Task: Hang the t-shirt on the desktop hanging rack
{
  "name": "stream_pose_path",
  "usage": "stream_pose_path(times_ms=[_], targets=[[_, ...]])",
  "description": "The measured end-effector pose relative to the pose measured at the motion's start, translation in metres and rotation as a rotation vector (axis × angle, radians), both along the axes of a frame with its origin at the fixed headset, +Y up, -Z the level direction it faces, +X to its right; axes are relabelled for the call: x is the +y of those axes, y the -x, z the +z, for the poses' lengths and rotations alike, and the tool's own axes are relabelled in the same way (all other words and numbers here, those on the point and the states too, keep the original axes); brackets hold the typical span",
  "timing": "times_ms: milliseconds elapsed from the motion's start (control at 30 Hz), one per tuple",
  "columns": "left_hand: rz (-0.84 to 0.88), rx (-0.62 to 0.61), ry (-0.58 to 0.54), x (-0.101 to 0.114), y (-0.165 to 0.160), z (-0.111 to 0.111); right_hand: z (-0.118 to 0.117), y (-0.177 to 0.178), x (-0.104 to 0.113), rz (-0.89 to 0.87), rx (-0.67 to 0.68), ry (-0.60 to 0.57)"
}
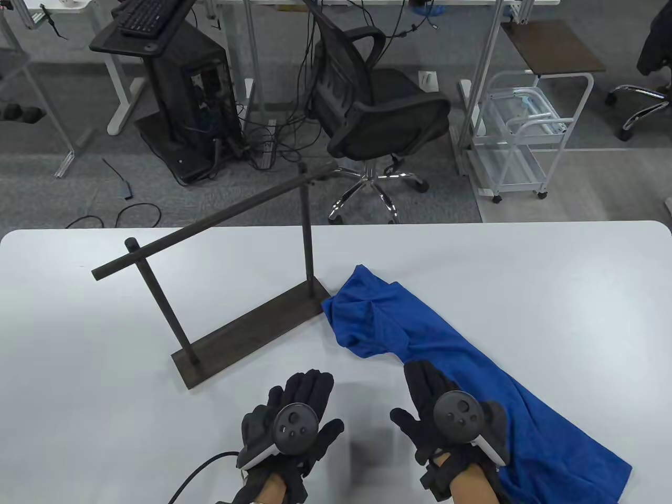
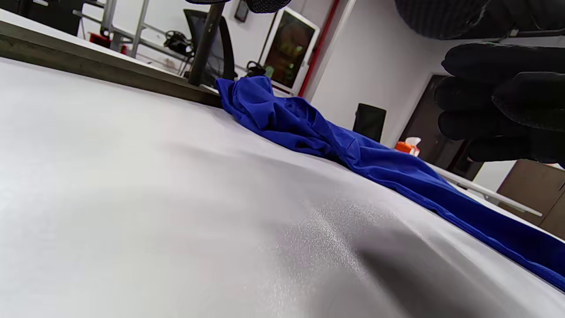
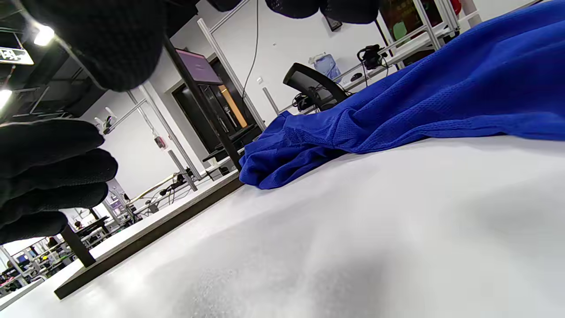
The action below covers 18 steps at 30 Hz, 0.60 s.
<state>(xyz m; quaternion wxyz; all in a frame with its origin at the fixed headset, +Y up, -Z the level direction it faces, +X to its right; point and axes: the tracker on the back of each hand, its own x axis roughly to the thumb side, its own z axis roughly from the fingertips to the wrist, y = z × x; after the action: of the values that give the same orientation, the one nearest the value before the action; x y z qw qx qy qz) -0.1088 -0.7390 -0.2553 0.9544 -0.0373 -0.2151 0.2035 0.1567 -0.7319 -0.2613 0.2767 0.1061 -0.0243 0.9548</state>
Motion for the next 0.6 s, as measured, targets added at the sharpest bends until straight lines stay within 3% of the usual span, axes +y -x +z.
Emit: stream_pose_path(times_ms=[233, 367, 600], targets=[[-0.012, -0.002, 0.001, -0.001, 0.000, 0.000, 0.002, 0.001, 0.000, 0.073, -0.023, -0.001], [-0.020, -0.006, 0.019, -0.003, -0.001, -0.002, 0.002, 0.006, -0.009, 0.295, -0.058, 0.037], [-0.071, 0.001, 0.063, -0.012, 0.002, -0.006, -0.011, 0.016, -0.038, 0.588, -0.103, 0.279]])
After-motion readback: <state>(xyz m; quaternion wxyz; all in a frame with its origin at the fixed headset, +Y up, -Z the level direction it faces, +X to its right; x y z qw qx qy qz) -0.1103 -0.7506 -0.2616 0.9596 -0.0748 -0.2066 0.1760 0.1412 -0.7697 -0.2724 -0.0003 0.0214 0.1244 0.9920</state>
